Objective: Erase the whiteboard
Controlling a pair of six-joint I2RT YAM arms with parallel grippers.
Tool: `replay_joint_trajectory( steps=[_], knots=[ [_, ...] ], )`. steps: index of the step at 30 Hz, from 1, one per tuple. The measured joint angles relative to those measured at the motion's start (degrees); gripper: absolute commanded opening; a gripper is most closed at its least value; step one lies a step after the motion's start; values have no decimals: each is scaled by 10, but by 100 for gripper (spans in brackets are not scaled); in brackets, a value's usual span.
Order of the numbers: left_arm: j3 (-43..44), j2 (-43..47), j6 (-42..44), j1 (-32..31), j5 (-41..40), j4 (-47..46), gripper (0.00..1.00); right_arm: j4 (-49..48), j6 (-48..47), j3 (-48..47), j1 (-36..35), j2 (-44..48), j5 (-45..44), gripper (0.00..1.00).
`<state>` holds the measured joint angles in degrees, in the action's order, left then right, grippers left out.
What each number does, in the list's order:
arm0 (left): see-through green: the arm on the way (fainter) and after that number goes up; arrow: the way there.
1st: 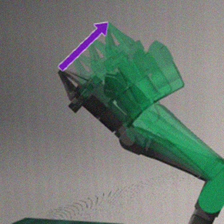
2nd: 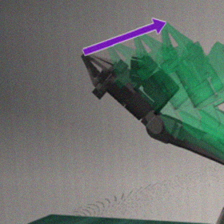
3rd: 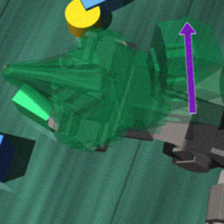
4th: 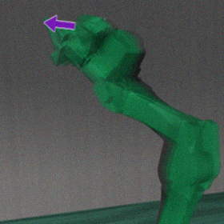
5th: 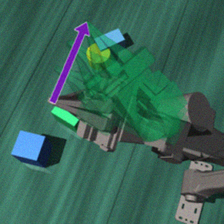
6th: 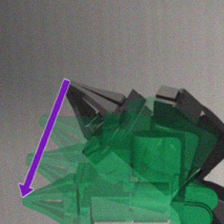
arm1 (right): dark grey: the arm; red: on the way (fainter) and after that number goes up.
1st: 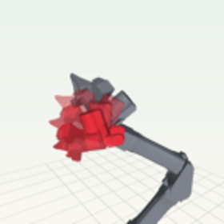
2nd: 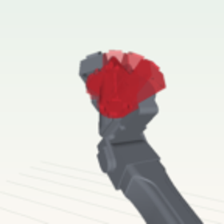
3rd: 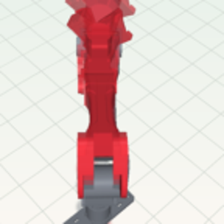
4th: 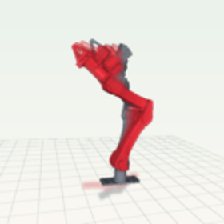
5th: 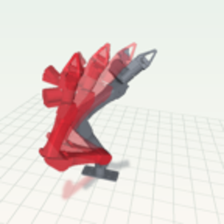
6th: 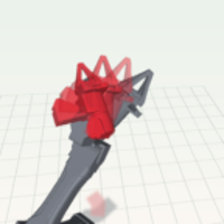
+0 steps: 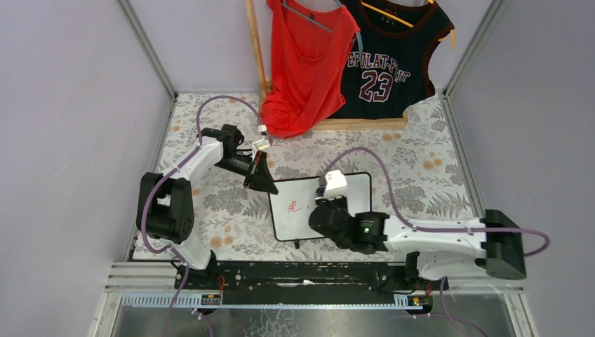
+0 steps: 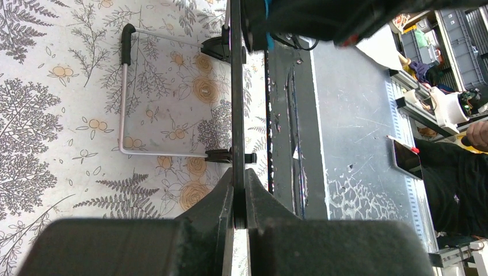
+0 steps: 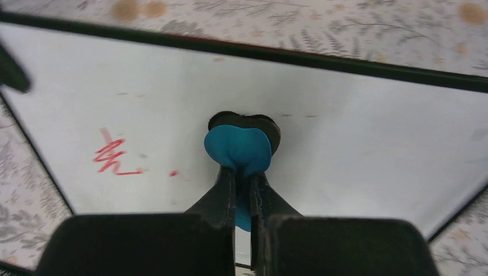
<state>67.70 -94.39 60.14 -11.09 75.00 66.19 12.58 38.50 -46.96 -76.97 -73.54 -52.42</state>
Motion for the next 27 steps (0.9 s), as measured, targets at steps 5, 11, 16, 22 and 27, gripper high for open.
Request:
replay_joint_trajectory(
  steps=[5, 11, 16, 22, 27],
  knots=[
    [0, 0, 2, -2, 0, 0, 0, 74, 22, 29, 23, 93, -42, 0],
    [0, 0, 4, -5, -1, 0, 0, 96, 16, 39, 25, 127, -54, 0],
    [0, 0, -2, -4, -4, 1, 0, 67, 3, 33, 16, 69, -50, 0],
    [0, 0, -5, -3, -5, 1, 0, 2, -15, -2, -23, -27, -26, 0],
    [0, 0, -5, -2, -6, 2, 0, -55, -26, -46, -46, -108, 11, 0]
  ],
)
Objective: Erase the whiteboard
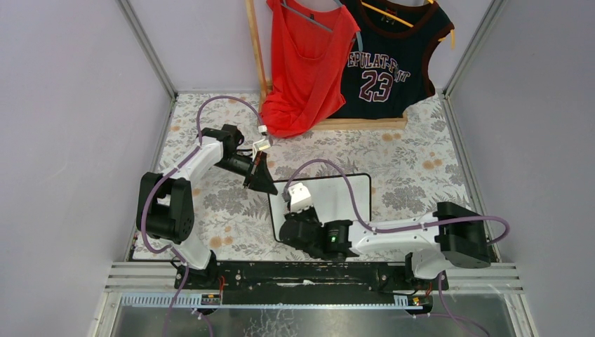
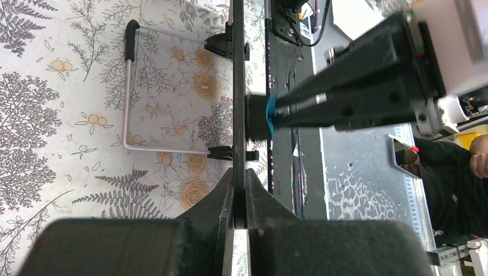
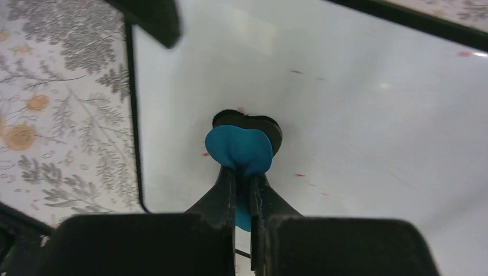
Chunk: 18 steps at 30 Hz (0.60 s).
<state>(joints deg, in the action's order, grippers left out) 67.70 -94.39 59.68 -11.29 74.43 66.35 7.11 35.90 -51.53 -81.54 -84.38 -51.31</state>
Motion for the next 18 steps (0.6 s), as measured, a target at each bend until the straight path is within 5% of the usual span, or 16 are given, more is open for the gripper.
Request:
replay_joint_trajectory(
  steps=[8, 18],
  knots=[
    [0, 0, 2, 0, 0, -1, 0, -17, 7, -15, -10, -28, 13, 0],
    [0, 0, 3, -3, 0, -1, 0, 146, 88, 54, 3, 125, -63, 0]
  ],
)
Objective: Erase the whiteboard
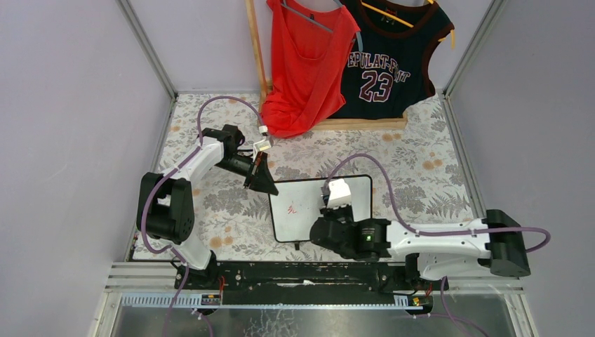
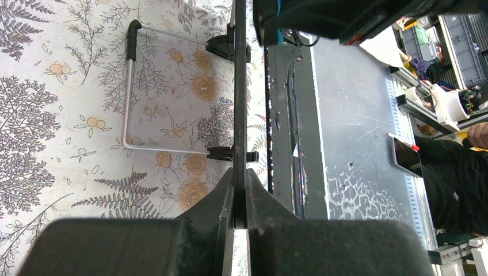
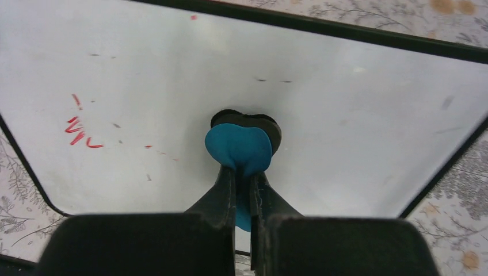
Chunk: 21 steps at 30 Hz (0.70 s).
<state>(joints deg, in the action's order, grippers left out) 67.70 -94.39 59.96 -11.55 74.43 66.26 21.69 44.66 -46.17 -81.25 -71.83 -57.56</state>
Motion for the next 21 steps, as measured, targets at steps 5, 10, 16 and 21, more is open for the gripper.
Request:
replay_joint_trajectory(
  steps=[5, 10, 16, 21],
  knots=[
    [0, 0, 0, 0, 0, 0, 0, 36, 16, 11, 1, 50, -18, 0],
    [0, 0, 0, 0, 0, 0, 0, 7, 8, 10, 0, 5, -8, 0],
    [0, 0, -4, 3, -2, 0, 0, -64, -24, -21, -13, -93, 27, 0],
    [0, 0, -3, 3, -3, 0, 0, -126, -57, -64, -20, -158, 69, 0]
  ],
)
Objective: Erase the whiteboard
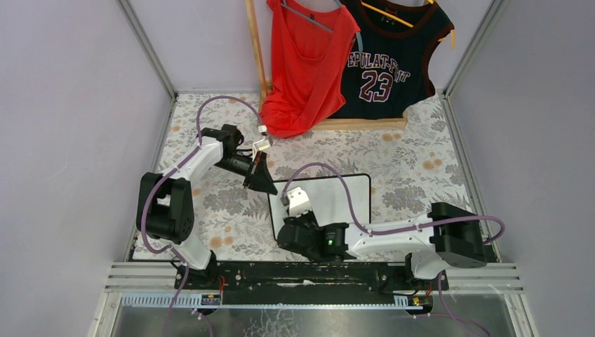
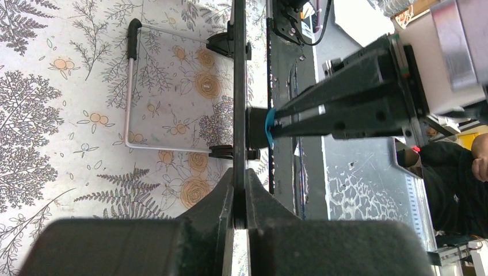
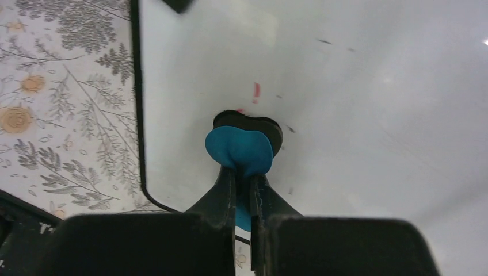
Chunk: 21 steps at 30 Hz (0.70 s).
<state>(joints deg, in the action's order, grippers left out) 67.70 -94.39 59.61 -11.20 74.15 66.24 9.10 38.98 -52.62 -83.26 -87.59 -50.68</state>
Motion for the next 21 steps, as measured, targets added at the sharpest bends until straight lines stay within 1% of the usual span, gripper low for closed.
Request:
replay_joint_trajectory(
  steps=[5, 10, 15, 21],
  knots=[
    [0, 0, 0, 0, 0, -1, 0, -30, -20, -36, 0, -39, 24, 0],
    [0, 0, 1, 0, 0, -1, 0, -32, -18, -30, 0, -33, 23, 0],
    [0, 0, 0, -3, 0, -1, 0, 1, 9, 10, 10, 27, 8, 0],
    [0, 0, 0, -3, 0, -1, 0, 87, 52, 65, 27, 134, -36, 0]
  ],
)
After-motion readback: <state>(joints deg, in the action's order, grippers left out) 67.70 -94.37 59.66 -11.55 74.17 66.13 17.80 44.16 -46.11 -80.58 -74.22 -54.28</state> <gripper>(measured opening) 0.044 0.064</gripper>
